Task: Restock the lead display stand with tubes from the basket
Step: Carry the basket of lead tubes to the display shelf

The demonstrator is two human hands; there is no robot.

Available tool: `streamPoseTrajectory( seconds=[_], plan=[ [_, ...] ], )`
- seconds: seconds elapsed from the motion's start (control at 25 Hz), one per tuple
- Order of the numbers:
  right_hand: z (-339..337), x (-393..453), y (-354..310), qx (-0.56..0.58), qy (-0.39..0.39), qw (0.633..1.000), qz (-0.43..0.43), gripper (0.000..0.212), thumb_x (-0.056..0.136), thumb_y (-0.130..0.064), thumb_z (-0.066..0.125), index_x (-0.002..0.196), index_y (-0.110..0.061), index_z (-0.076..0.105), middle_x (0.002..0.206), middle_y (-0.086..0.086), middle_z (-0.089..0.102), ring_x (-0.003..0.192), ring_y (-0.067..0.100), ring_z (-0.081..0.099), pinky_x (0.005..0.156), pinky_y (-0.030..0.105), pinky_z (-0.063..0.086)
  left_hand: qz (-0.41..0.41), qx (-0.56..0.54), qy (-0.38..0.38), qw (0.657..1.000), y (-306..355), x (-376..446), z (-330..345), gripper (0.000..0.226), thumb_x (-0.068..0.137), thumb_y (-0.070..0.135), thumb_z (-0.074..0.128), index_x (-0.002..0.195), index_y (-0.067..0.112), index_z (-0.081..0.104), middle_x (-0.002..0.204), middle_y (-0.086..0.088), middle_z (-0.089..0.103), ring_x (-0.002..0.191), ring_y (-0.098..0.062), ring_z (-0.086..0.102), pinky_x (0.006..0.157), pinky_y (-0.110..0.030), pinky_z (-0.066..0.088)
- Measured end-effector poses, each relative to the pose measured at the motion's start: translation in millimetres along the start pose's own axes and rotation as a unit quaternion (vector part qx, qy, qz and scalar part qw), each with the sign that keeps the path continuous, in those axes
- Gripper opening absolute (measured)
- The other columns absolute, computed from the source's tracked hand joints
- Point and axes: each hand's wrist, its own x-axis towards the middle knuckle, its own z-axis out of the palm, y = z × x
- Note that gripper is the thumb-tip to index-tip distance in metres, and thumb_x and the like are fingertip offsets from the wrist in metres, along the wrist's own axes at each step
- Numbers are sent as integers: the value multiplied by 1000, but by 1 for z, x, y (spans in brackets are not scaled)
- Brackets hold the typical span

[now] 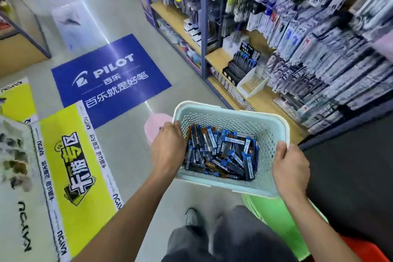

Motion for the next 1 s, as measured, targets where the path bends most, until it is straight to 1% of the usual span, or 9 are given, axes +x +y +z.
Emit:
streamPoseTrajectory(
  seconds=[0.12, 0.24, 0.32, 0.4, 0.52, 0.64, 0.76, 0.88, 1.0],
  plan=[
    [24, 44, -31, -7, 8, 1000, 21, 39, 106, -27, 42, 90, 6, 54, 92, 34, 61, 83, 49, 61, 63, 42, 35, 23, -1, -18, 1000, 21, 65, 7, 38, 109, 35, 27, 89, 11, 48, 79, -5, 49, 70, -27, 43, 68, -36, 32],
    [49, 96, -54, -24, 15, 999, 42, 38, 105, -26, 43, 88, 5, 54, 89, 32, 61, 79, 46, 61, 61, 39, 32, 35, 8, -43, 998, 50, 132, 25, 37, 109, 37, 25, 90, 13, 46, 70, 0, 47, 62, -23, 43, 66, -36, 33],
    [68, 134, -67, -21, 19, 998, 63, 38, 105, -27, 42, 84, 3, 51, 86, 30, 60, 69, 39, 57, 59, 36, 30, 51, 11, -52, 997, 75, 178, 40, 39, 109, 37, 24, 91, 12, 48, 69, 2, 48, 55, -13, 41, 59, -34, 31],
    [84, 170, -81, -17, 26, 998, 60, 33, 105, -25, 44, 81, -3, 46, 79, 24, 57, 61, 26, 43, 55, 34, 27, 67, 10, -60, 996, 100, 221, 54, 39, 110, 36, 24, 92, 12, 49, 67, 5, 45, 55, -8, 40, 52, -29, 26],
    [106, 235, -105, -22, 60, 997, 48, 27, 104, -19, 48, 83, -2, 49, 71, 10, 43, 57, 18, 29, 50, 32, 16, 82, 13, -66, 994, 141, 292, 78, 42, 109, 39, 23, 91, 12, 49, 71, 0, 50, 58, -19, 46, 58, -34, 32],
    [115, 279, -125, -52, 60, 995, 65, 27, 105, -20, 46, 85, -2, 49, 70, 8, 42, 50, 12, 26, 47, 21, 13, 95, 10, -70, 993, 173, 336, 85, 37, 109, 36, 25, 88, 13, 44, 72, -3, 48, 60, -24, 44, 60, -35, 30],
    [128, 304, -137, -58, 58, 994, 76, 30, 105, -25, 44, 84, -5, 48, 70, 11, 51, 47, 12, 33, 46, 20, 16, 102, 32, -61, 992, 192, 368, 82, 35, 110, 35, 27, 87, 13, 42, 69, 1, 43, 54, -15, 36, 54, -36, 23],
    [152, 327, -150, -6, 45, 995, 93, 29, 105, -28, 41, 86, -6, 47, 75, 14, 55, 53, 21, 48, 45, 29, 33, 116, 66, -54, 990, 203, 410, 87, 38, 109, 37, 26, 88, 12, 44, 76, -5, 47, 58, -24, 41, 59, -37, 27],
    [182, 348, -165, -1, 58, 993, 102, 31, 105, -24, 43, 88, 1, 52, 76, 17, 56, 54, 23, 46, 44, 28, 29, 143, 79, -58, 985, 204, 453, 100, 40, 109, 38, 26, 90, 9, 47, 79, -9, 51, 70, -34, 54, 61, -39, 36]
  ],
)
